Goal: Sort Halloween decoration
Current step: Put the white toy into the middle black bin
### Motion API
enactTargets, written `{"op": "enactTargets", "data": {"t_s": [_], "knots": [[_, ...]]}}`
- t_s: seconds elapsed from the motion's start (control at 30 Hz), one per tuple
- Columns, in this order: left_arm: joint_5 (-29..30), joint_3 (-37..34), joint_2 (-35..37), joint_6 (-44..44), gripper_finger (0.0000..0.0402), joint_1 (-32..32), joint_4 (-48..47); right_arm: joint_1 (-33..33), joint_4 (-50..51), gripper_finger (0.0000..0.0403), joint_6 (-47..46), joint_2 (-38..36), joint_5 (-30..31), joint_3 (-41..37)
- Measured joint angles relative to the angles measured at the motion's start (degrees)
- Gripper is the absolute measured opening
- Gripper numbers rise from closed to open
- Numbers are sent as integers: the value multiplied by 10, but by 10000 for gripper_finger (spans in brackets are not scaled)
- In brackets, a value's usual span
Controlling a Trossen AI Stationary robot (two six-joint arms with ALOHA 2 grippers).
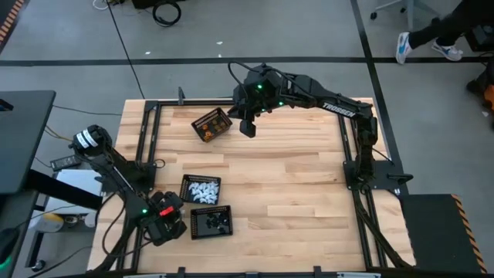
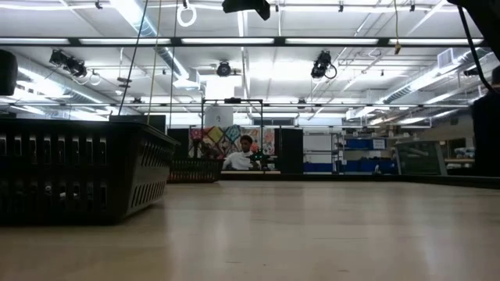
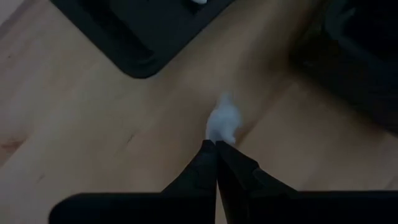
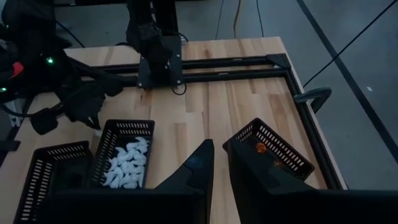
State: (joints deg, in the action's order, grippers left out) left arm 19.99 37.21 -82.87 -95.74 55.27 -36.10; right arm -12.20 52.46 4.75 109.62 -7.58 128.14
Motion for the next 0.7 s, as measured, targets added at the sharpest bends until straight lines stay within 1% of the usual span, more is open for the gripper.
{"op": "enactTargets", "data": {"t_s": [0.17,0.27,0.5,0.7], "knots": [[-1,-2,0,10,16,5,-5,1,-1,54,-3,0,-1,0],[-1,-2,0,39,28,10,-4,1,-1,54,-3,0,-1,0],[-1,-2,0,136,97,13,-4,1,-1,54,-12,0,-2,0],[4,-1,0,284,154,12,15,2,-1,54,-18,0,-7,0]]}}
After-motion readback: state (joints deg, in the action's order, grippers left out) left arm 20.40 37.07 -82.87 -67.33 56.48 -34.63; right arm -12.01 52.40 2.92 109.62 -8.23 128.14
